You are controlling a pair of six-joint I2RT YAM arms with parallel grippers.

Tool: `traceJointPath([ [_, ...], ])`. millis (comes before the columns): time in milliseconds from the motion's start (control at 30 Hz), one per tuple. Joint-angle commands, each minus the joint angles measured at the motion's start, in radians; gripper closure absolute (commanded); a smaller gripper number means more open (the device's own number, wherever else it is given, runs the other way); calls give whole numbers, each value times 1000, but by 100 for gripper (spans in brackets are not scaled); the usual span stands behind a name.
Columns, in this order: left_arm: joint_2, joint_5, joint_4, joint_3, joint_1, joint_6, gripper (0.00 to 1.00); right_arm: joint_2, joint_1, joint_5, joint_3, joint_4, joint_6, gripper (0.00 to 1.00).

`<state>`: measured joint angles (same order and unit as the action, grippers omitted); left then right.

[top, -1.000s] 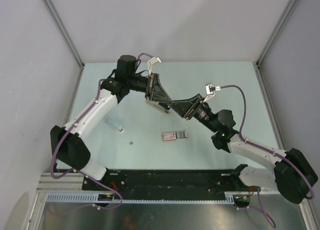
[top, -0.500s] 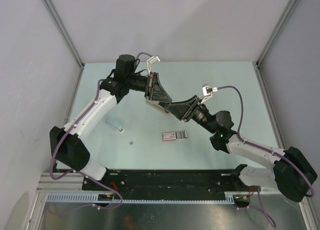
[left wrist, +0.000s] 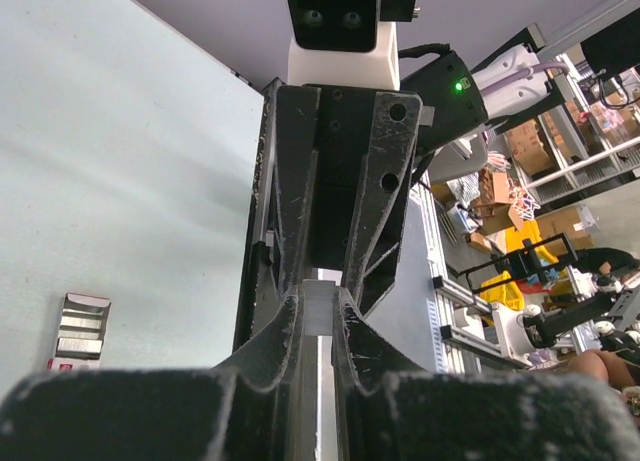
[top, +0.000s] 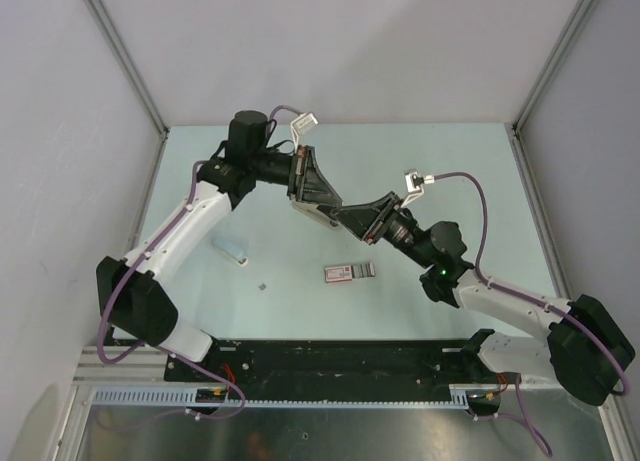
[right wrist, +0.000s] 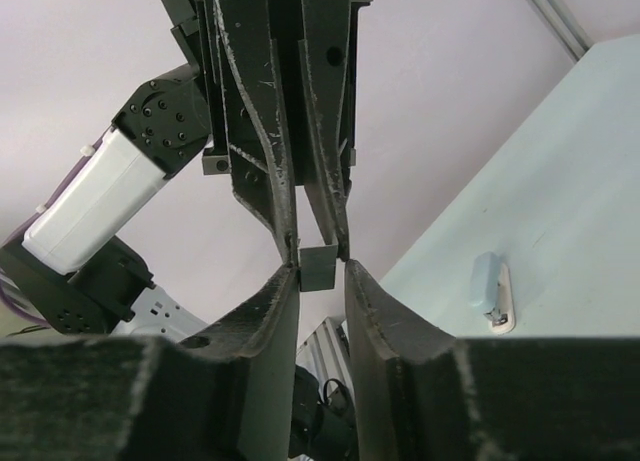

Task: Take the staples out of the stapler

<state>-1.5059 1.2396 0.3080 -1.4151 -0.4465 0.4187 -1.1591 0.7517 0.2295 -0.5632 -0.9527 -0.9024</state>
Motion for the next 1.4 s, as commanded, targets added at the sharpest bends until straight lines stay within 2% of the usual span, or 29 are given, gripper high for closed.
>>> traceJointPath([
  [0,52,18,-28,14,5,6,85,34,4,-37,-44,0,38,74],
  [233,64,30,-29,33,4,-1,74,55,7,-66,-44,54,66,85],
  [367,70,21,-29,38,5,0,53,58,7,-61,-44,73,75,86],
  [433,75,8,-30,33,7,0,46,58,7,-52,-44,108,84,86],
  [500,80,-11,-30,27,12,0,38,64,7,-43,-44,180,107,86],
  [633,94,-90,-15,26,49,-18,28,85,10,-65,-44,408,196,87],
  [767,104,-262,121,17,78,-181,26,99,50,-137,-48,625,269,89],
  [1033,153,-581,239,154,79,-471,26,-14,206,-465,-112,1020,298,92],
  [1167,171,-645,249,223,78,-537,27,-109,228,-548,-142,1118,261,95],
  [1367,170,-666,260,280,76,-588,27,-196,249,-650,-173,1178,229,98],
])
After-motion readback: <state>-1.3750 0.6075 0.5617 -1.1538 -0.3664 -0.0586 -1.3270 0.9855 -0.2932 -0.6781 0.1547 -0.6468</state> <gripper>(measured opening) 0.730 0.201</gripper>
